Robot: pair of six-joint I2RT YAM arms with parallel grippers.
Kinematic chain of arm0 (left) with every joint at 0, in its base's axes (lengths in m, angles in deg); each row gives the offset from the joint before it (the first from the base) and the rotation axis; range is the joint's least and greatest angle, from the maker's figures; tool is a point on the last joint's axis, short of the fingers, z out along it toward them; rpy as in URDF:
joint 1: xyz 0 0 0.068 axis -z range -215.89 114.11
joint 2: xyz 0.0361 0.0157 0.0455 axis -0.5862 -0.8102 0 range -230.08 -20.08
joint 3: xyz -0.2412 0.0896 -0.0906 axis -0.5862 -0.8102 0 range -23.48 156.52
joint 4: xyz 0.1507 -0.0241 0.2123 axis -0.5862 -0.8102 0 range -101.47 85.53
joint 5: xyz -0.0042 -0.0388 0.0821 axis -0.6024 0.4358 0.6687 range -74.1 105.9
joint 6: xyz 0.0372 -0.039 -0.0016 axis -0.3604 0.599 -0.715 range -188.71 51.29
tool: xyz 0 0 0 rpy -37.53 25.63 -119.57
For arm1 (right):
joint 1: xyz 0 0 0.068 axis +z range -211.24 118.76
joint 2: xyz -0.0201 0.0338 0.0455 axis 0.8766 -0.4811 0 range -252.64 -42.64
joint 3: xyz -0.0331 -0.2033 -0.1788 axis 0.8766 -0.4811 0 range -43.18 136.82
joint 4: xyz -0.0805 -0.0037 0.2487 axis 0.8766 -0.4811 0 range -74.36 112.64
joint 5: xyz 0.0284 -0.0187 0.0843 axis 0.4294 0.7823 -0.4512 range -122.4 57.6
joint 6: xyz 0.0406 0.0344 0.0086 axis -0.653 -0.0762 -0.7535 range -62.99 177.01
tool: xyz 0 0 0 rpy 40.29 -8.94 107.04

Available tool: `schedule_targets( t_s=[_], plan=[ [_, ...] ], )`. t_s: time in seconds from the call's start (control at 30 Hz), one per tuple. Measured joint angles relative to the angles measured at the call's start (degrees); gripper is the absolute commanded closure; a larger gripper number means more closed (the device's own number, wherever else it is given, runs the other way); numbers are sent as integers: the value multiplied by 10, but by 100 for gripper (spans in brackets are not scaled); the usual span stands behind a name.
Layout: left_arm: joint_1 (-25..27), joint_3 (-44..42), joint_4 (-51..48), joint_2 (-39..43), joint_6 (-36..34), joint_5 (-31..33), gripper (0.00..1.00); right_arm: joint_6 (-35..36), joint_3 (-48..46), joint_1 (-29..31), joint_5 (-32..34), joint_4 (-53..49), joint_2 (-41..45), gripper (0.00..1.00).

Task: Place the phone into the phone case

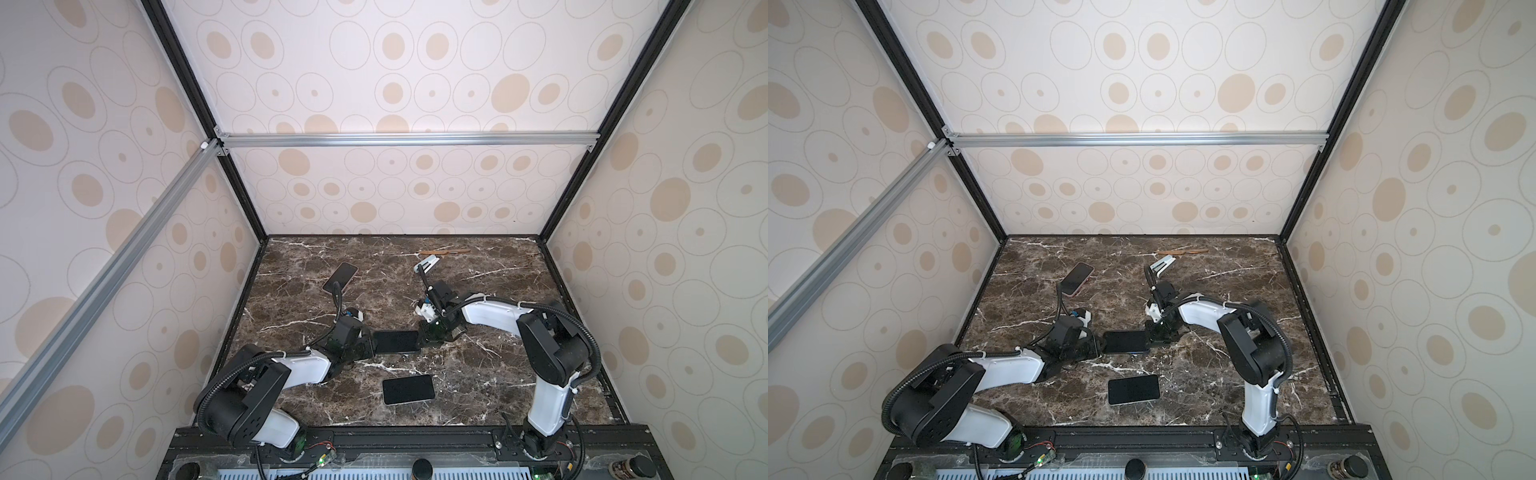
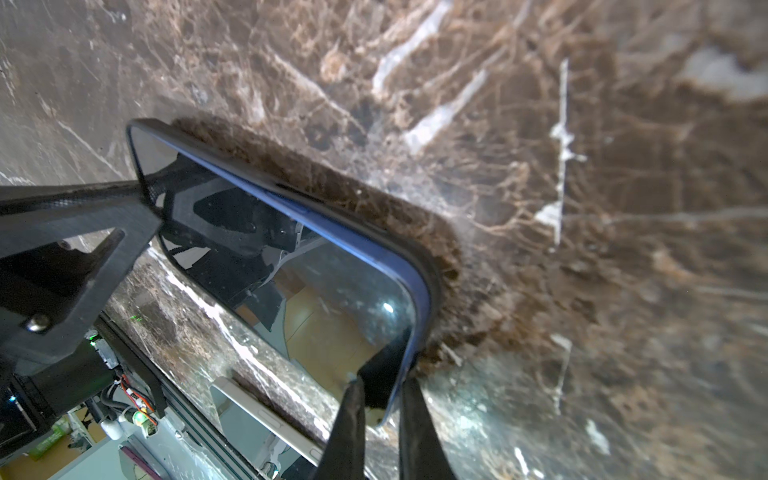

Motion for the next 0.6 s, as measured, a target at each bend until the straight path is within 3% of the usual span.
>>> schedule_targets(
  t_s=[0.6],
  plan=[
    [0,-17,32,0,9,2,85,2,9,19,45,-10,0,94]
  ],
)
